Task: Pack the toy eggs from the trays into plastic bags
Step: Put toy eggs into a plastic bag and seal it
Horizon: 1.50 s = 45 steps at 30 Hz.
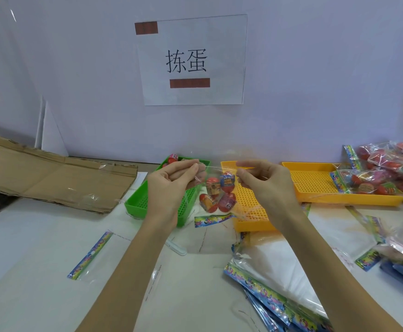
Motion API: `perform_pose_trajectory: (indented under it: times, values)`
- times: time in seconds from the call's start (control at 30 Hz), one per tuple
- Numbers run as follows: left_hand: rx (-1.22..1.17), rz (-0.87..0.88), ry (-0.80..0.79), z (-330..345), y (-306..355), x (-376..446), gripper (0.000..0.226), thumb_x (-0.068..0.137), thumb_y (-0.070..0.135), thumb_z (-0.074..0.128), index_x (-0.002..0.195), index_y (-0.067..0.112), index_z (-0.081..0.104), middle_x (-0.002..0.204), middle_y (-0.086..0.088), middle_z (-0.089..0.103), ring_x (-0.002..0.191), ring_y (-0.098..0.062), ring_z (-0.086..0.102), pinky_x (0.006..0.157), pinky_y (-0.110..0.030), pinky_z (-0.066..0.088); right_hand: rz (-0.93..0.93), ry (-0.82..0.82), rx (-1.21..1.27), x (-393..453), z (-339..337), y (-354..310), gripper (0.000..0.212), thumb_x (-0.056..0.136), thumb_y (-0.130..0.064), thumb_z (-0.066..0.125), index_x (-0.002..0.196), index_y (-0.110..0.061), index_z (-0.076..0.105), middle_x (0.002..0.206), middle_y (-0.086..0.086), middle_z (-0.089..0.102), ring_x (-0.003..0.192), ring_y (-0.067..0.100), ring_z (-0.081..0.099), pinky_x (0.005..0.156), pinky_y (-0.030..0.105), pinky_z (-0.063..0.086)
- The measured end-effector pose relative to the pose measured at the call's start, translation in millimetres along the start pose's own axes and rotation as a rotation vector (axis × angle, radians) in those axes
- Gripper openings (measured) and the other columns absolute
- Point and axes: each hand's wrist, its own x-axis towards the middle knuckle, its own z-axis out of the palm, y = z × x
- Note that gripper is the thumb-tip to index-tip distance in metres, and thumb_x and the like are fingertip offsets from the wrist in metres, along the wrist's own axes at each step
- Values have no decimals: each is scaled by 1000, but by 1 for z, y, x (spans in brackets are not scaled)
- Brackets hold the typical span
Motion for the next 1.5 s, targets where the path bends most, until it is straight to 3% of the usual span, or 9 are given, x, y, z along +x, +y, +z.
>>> perform_pose_trajectory:
  times: [0.1,0.2,0.3,0.53,0.67,0.87,1.1,1.33,1.5]
  values:
    - [3,-2,4,2,-1,-1,17,93,1,72,110,-1,76,98,-15,80,92,-28,79,79,-28,63,-37,-8,-69,1,0,1,14,96,-15,72,102,-26,79,81,-5,75,73,3,69,66,14,55]
    - [-25,-24,11,3,-2,-1,17,93,0,73,110,-1,76,98,-16,80,93,-30,79,79,-29,63,14,-61,3,1,1,2,11,98,-20,70,100,-23,81,87,-7,78,86,8,72,74,22,60]
    - [-35,-52,-1,2,-1,-1,19,93,0,73,111,-3,74,100,-18,79,95,-33,78,87,-36,64,2,-81,13,0,0,2,10,94,-30,75,94,-21,81,85,-5,78,85,12,72,74,26,62]
    - [-104,-104,-26,-2,4,1,22,89,3,75,110,-3,75,101,-17,79,89,-23,78,73,-25,63,-42,-115,44,2,-6,-1,9,96,-20,72,90,-18,79,82,0,78,81,12,75,68,20,59]
    - [-130,-118,-34,-6,4,3,23,86,5,79,108,-3,77,106,-21,77,88,-23,75,78,-29,63,-57,-129,116,1,-6,-2,6,93,-19,74,94,-17,81,84,3,79,83,16,76,70,21,60]
    - [-62,-85,-167,-19,7,9,25,73,14,84,97,8,84,104,-18,79,92,-23,77,77,-24,61,-78,-169,172,4,-16,0,16,91,-15,75,106,-11,81,84,7,79,81,14,75,69,18,56]
    - [-73,-70,-294,-27,7,14,27,76,13,85,103,8,83,112,-17,78,95,-22,77,84,-24,60,-65,-292,241,8,-27,5,22,86,-18,76,106,-12,82,98,11,80,89,16,76,77,19,58]
    - [73,110,-326,-29,9,11,20,77,21,85,96,16,85,96,-13,80,88,-24,78,83,-26,60,-72,-347,249,13,-33,8,20,81,-32,85,97,-20,83,95,13,79,90,22,73,83,24,57]
    - [210,305,-359,-30,7,10,13,85,12,78,95,19,84,94,-7,79,86,-24,76,84,-24,59,-82,-346,204,13,-32,8,16,81,-30,76,92,-18,80,92,13,76,90,24,70,83,28,57]
